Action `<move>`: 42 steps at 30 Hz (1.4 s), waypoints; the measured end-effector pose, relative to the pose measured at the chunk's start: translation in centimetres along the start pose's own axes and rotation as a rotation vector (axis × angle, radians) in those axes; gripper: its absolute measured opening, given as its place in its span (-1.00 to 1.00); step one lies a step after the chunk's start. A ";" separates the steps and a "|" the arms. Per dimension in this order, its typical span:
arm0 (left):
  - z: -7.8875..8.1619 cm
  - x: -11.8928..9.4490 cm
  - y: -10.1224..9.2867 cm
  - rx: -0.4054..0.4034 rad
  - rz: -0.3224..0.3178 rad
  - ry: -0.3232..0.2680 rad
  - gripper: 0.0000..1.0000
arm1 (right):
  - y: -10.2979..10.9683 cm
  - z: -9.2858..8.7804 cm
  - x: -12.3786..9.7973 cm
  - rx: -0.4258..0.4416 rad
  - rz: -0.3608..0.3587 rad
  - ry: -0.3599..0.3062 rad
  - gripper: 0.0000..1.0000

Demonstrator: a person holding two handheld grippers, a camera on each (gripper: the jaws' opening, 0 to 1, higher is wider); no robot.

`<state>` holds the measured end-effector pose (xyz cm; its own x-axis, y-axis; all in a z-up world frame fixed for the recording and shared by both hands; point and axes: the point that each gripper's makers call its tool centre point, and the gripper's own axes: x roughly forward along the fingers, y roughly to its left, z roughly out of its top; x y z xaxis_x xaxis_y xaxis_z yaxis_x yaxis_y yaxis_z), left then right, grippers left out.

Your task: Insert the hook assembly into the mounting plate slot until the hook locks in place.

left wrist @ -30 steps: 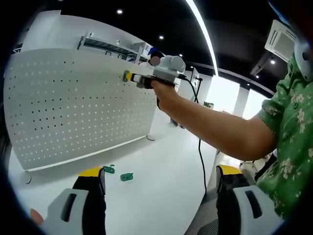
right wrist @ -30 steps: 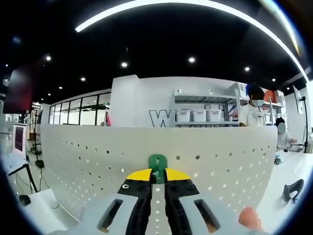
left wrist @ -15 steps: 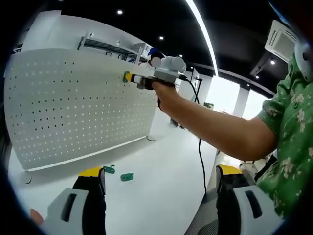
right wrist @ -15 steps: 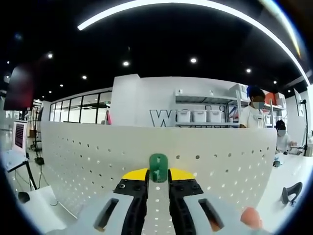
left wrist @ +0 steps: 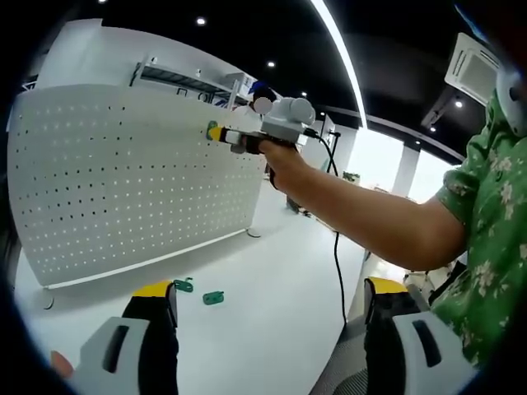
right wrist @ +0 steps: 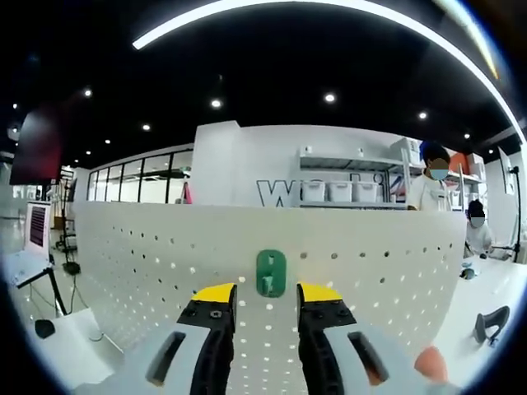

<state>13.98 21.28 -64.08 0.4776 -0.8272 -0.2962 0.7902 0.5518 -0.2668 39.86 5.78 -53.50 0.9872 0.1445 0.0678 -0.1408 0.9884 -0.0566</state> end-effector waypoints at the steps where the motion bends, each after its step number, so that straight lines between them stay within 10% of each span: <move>1: 0.0 0.0 0.0 0.001 0.000 0.000 0.93 | 0.1 -0.1 -0.1 -0.002 0.003 0.003 -0.36; 42: -0.8 -1.0 0.0 -0.001 0.034 -0.006 0.93 | 6.0 -3.8 -9.4 0.043 0.268 0.125 -0.06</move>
<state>13.24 22.18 -64.50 0.5069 -0.8083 -0.2995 0.7727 0.5801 -0.2577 30.01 10.14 -58.27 0.9158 0.3959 -0.0669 -0.3976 0.9174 -0.0140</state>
